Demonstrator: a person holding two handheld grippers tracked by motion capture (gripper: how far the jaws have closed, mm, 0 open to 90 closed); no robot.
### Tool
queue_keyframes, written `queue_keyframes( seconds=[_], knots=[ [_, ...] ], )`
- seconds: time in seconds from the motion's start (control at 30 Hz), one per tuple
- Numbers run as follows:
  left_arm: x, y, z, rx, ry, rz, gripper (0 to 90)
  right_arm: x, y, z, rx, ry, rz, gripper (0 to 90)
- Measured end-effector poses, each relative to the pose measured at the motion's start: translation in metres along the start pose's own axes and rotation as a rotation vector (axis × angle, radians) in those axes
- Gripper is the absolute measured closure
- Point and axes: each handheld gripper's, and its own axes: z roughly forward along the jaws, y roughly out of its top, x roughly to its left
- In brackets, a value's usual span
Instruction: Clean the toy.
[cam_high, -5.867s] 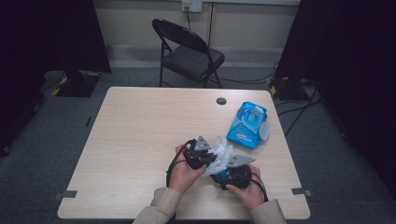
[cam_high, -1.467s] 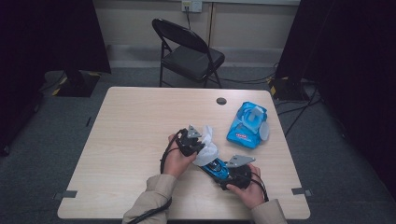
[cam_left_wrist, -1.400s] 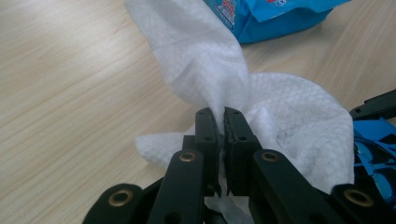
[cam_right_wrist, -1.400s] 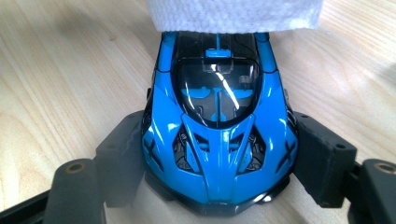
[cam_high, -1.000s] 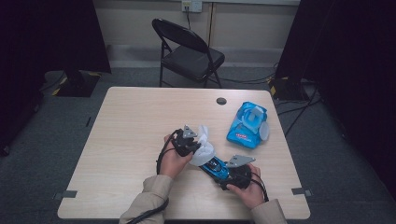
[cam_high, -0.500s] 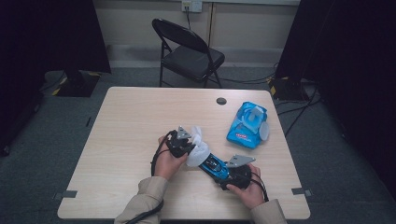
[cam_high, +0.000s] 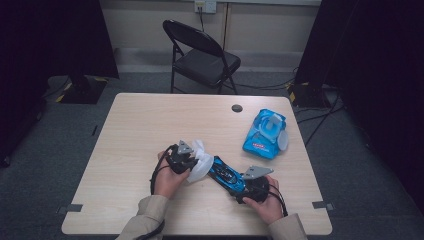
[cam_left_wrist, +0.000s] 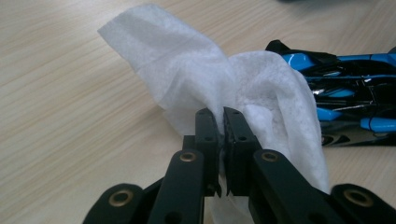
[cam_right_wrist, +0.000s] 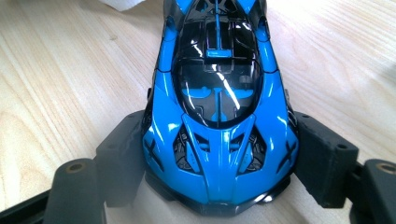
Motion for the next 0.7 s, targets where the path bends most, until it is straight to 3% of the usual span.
queue_keyframes(
  seconds=[0.4, 0.53, 0.7],
  knots=[
    [0.010, -0.014, -0.023, -0.019, 0.007, -0.025, 86.0, -0.002, -0.001, -0.001, -0.002, 0.018, 0.011, 24.4],
    [0.010, -0.014, -0.028, -0.031, 0.006, -0.028, 85.9, -0.002, -0.002, -0.004, -0.005, 0.001, -0.021, 19.1],
    [0.009, -0.013, -0.033, -0.038, 0.004, -0.017, 85.9, -0.002, 0.006, -0.018, -0.034, -0.012, -0.059, 18.7]
  ],
)
